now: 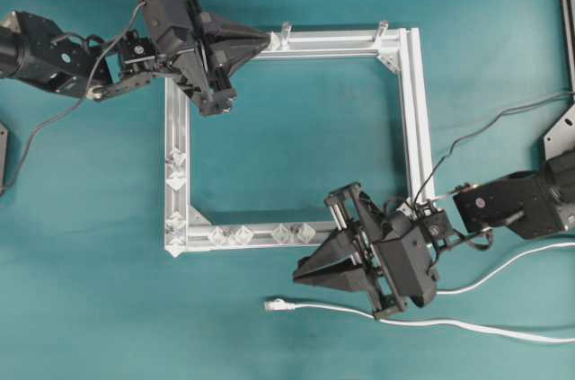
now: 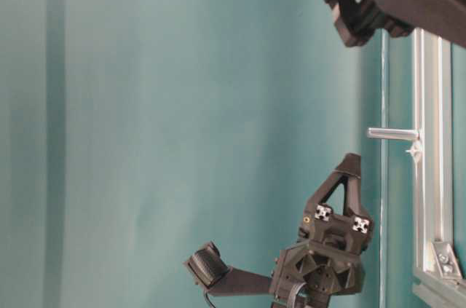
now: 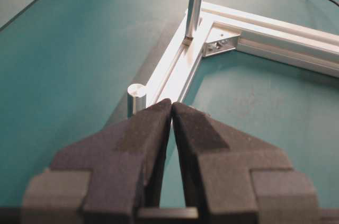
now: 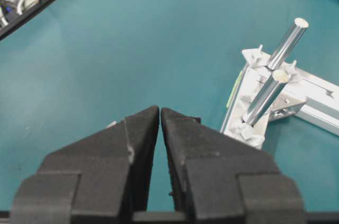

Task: Move the cable alternately left and right between 8 closely spaced pins so it hooks onto each one.
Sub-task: 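Move the left gripper aside and lower the right gripper toward the cable plug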

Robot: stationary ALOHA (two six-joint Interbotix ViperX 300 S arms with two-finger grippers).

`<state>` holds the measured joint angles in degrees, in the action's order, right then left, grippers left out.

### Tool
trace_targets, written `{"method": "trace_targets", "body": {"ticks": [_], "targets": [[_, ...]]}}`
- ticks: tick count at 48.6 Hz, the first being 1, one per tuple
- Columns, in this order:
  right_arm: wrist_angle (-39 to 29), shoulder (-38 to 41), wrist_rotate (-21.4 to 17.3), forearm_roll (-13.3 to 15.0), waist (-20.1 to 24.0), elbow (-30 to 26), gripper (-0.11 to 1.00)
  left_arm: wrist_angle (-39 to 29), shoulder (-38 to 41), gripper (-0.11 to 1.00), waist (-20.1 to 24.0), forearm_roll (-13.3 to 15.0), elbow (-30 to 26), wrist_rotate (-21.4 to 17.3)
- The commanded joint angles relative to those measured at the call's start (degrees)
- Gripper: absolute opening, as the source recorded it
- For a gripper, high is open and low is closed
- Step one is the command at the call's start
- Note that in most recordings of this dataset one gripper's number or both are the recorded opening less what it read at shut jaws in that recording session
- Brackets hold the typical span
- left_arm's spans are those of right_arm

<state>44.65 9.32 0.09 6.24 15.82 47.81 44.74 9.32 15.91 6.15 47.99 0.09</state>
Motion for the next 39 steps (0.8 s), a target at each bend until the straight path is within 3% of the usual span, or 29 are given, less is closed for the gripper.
{"method": "trace_targets", "body": {"ticks": [1,3,6,8,21,39], "targets": [[0.35,-1.05,-0.44,0.0,0.44,-0.88,0.19,-2.02,-4.66,0.15,-0.7,-1.85,-1.23,0.0],[-0.35,-1.49,-0.88,0.0,0.44,-0.88,0.18,-3.96,-5.8,0.12,-0.62,-1.85,-1.23,0.0],[-2.02,-2.29,-2.02,0.0,0.44,-1.14,0.04,-7.29,-7.91,0.01,-0.7,-1.85,-1.32,0.09],[-3.52,-2.99,-2.9,0.0,0.44,-1.32,0.0,-9.58,-9.4,0.0,-0.79,-1.85,-1.23,0.18],[-15.29,-9.49,-8.88,0.26,0.79,-2.37,0.0,-21.45,-19.07,0.0,-2.99,-1.93,0.7,0.18],[-34.01,-13.54,-9.58,0.35,3.78,-6.5,0.0,-26.63,-26.28,0.0,-7.03,-1.85,6.68,0.26]]}}
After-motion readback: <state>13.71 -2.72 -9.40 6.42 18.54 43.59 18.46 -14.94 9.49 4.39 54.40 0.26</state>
